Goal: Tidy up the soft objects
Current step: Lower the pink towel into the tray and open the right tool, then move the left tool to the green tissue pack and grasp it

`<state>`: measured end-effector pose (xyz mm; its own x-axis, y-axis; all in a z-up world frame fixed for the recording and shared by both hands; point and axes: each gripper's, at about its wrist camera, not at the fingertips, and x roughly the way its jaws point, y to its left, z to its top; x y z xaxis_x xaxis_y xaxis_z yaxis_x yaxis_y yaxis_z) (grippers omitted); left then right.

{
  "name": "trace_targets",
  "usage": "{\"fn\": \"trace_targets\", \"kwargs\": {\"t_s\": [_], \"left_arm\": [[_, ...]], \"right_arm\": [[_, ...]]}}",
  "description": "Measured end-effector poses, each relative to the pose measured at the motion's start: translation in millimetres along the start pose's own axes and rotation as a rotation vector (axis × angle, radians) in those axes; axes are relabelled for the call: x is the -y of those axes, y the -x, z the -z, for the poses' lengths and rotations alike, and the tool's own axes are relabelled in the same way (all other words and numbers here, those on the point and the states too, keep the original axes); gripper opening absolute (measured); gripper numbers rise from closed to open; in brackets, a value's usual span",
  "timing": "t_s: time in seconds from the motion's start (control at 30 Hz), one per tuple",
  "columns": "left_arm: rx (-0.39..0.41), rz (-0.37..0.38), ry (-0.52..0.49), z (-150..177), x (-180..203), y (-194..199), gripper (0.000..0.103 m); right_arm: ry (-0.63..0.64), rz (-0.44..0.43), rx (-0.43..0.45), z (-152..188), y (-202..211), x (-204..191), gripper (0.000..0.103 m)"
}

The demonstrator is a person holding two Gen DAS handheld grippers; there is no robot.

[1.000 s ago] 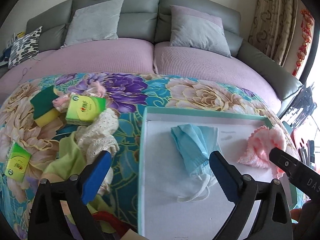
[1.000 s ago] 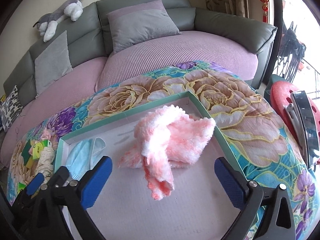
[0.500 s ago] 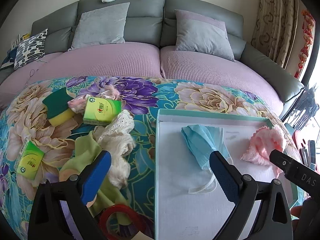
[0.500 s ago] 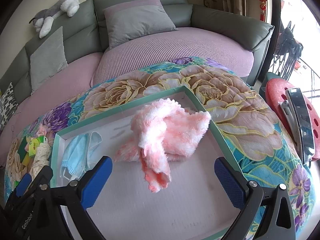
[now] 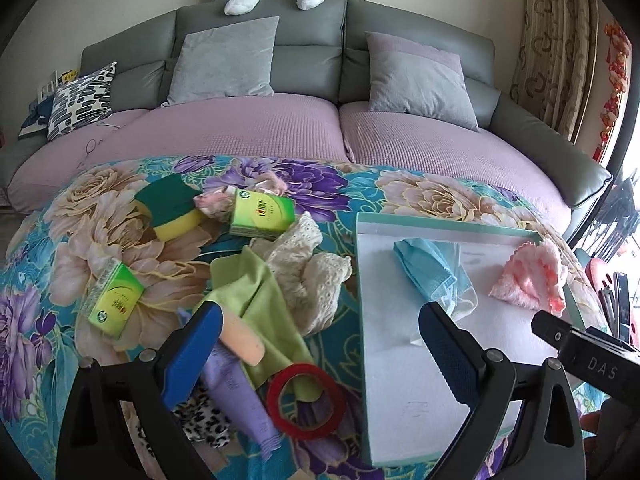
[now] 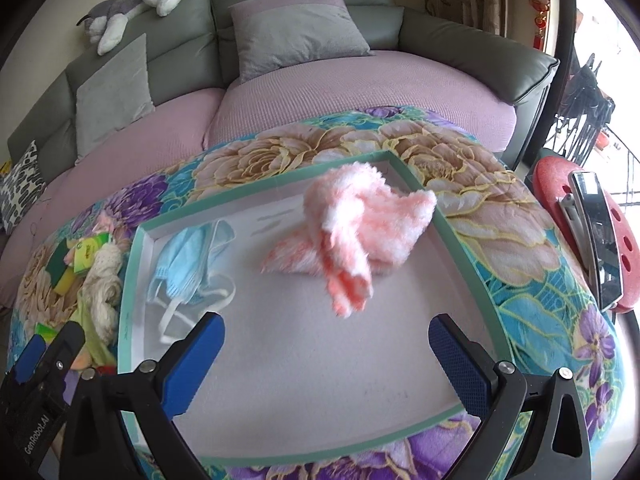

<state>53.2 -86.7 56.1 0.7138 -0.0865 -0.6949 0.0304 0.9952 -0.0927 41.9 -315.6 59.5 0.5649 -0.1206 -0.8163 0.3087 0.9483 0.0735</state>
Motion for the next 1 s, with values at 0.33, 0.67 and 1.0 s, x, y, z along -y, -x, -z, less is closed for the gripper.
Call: {"fn": "trace_targets", "kwargs": {"t_s": [0.33,0.67,1.0], "left_arm": [[0.013,-0.025,0.050,9,-33,24,0.099],[0.003,-0.141,0.167,11,-101,34,0.099],[-0.025,-0.277,0.316,20,-170,33,0.099]], "right_arm": [[0.082,-0.054,0.003,22,18,-28,0.103],[0.156,-0.100,-0.002,30,22,-61,0.103],[0.247,-0.179,-0.013,38,16,-118,0.103]]}}
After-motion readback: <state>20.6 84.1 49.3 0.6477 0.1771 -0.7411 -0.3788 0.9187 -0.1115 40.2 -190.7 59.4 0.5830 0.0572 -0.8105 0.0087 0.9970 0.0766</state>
